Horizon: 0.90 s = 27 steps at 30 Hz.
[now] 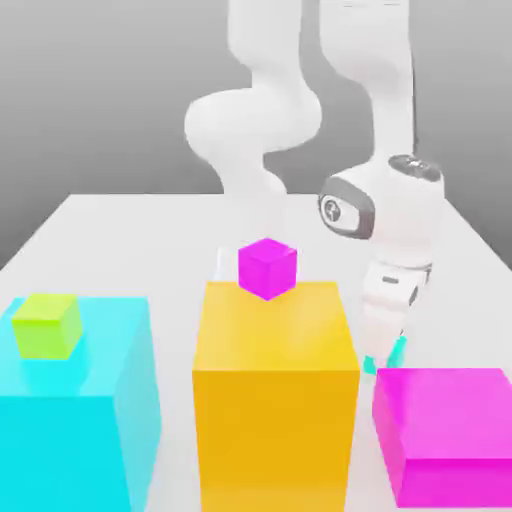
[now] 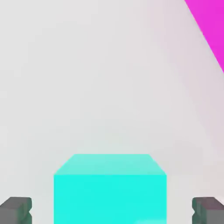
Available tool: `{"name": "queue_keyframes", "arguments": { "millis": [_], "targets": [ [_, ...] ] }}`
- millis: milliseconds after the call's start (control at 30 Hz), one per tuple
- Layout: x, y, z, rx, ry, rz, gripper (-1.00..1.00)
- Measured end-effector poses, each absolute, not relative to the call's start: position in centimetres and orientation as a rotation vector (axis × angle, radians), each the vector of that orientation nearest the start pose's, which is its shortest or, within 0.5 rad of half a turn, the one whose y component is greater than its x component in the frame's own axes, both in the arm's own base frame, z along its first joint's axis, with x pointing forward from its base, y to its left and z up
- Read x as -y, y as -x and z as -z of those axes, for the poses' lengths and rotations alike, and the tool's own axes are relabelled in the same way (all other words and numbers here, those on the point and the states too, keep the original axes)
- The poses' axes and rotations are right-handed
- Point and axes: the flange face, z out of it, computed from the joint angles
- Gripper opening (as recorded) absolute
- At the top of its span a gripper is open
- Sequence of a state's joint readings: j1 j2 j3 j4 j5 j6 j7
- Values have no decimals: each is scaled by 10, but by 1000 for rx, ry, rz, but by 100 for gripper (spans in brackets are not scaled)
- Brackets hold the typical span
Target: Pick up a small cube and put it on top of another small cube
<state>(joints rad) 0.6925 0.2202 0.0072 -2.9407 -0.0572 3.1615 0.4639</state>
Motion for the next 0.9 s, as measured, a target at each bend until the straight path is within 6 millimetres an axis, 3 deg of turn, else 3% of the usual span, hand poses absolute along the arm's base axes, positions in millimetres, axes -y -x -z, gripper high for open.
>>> {"name": "queue_keyframes", "arguments": {
  "millis": [233,567,667,900],
  "targets": [
    [-206,-236,-131,459,3106,-2,-100],
    [-205,-236,-191,458,3106,-2,-100],
    [-196,-257,-206,449,3099,20,-100],
    [-196,-313,-251,718,3004,128,-100]
  ]
}}
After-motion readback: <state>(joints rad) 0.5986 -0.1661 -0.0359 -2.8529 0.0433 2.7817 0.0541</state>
